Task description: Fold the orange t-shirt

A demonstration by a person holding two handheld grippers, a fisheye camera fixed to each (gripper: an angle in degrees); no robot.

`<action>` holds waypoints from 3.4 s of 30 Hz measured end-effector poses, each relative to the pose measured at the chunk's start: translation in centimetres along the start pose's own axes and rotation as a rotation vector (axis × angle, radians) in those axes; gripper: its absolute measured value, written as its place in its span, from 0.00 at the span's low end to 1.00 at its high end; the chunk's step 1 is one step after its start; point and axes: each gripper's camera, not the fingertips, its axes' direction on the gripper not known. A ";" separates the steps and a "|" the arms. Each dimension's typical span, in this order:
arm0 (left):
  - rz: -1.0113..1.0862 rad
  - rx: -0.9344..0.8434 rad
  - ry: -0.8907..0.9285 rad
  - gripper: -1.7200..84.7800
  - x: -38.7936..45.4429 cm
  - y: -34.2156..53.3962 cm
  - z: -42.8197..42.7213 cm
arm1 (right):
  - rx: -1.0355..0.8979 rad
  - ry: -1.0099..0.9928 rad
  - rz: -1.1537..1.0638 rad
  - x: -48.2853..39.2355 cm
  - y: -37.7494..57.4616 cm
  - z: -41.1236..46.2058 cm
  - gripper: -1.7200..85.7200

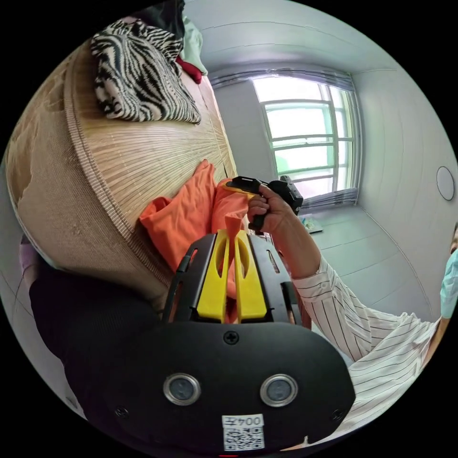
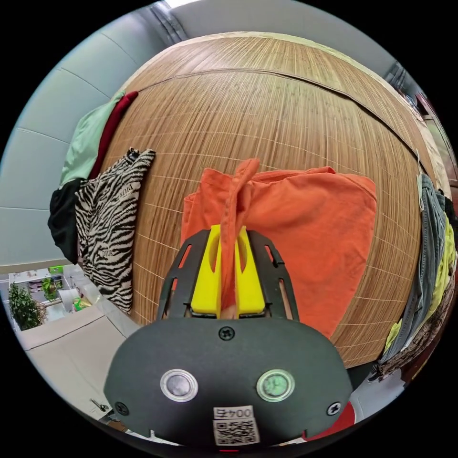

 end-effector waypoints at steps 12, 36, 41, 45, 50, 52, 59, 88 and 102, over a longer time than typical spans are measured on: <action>-0.093 -0.022 0.044 0.04 -0.7 -2.9 -5.2 | 0.098 0.181 -0.266 -6.7 3.8 0.9 0.16; 0.595 -0.252 -0.442 0.02 11.3 -2.1 4.5 | 0.467 0.094 -0.328 12.1 42.1 10.3 0.16; 0.575 -0.261 -0.536 0.02 10.3 -1.3 6.3 | 0.456 0.046 -0.235 14.0 42.8 12.2 0.15; 0.515 -0.240 -0.548 0.02 9.7 -1.0 6.7 | 0.472 0.055 -0.231 14.3 43.7 13.4 0.15; 0.463 -0.245 -0.549 0.02 9.4 -0.9 7.4 | 0.466 0.055 -0.237 14.6 43.9 14.6 0.13; 0.451 -0.248 -0.548 0.02 9.4 -0.8 7.8 | 0.470 0.065 -0.249 14.5 44.0 14.9 0.12; 0.449 -0.307 -0.611 0.02 10.3 -0.1 9.7 | 0.502 0.121 -0.375 14.8 44.9 14.1 0.03; 0.650 -0.454 -0.697 0.02 14.8 6.5 20.7 | 0.427 -0.023 -0.452 20.6 44.3 13.4 0.10; 0.656 -0.343 -0.604 0.02 20.9 4.6 21.8 | 0.508 -0.134 -0.278 26.5 40.4 5.2 0.07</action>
